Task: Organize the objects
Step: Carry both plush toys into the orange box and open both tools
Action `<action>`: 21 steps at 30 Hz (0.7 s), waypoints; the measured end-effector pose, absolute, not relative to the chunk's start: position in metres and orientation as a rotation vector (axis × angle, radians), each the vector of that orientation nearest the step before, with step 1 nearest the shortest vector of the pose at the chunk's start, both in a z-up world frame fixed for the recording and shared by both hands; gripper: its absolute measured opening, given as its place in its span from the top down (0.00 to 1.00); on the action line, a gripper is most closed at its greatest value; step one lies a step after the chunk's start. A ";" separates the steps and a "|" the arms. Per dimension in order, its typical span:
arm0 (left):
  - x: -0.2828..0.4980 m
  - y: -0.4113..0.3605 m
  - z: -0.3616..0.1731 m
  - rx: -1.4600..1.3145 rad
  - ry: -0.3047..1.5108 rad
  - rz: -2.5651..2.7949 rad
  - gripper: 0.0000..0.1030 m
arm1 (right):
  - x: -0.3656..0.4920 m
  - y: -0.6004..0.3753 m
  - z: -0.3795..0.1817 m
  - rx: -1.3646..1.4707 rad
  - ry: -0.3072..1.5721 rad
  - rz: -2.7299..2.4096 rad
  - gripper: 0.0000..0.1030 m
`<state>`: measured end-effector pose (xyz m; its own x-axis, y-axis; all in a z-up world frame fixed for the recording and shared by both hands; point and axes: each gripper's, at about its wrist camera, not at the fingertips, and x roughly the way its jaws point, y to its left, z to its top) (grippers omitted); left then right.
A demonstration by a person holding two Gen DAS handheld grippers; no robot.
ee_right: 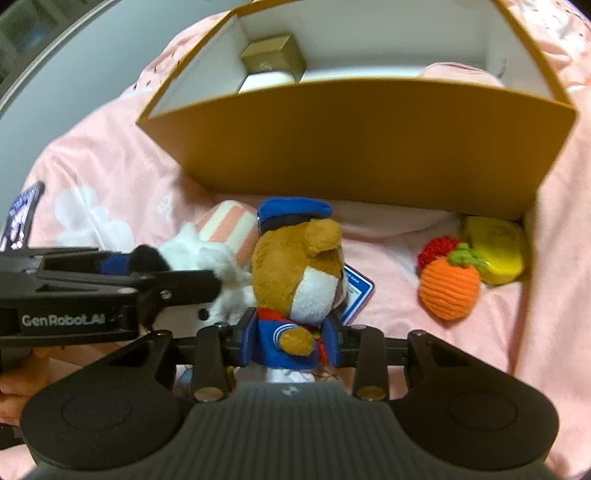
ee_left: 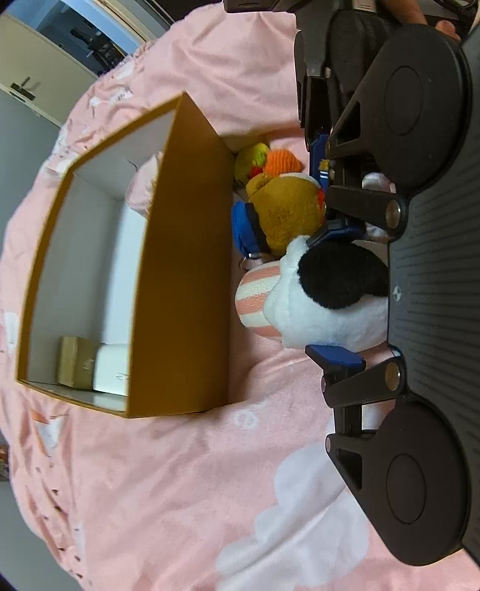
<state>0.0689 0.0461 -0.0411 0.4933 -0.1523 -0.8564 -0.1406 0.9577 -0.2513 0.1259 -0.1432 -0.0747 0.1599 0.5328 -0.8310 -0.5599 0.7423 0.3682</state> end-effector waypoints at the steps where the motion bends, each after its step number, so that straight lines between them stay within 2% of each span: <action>1: 0.067 0.045 -0.036 -0.306 1.046 -0.013 0.40 | 0.125 -0.147 -0.070 -0.015 1.165 0.777 0.63; 12: 0.059 0.035 0.042 -0.322 0.806 -0.082 0.40 | 0.120 -0.188 0.015 0.078 0.958 0.794 0.63; 21: 0.090 0.038 0.082 -0.324 0.654 -0.097 0.40 | 0.137 -0.186 0.072 0.053 0.779 0.807 0.63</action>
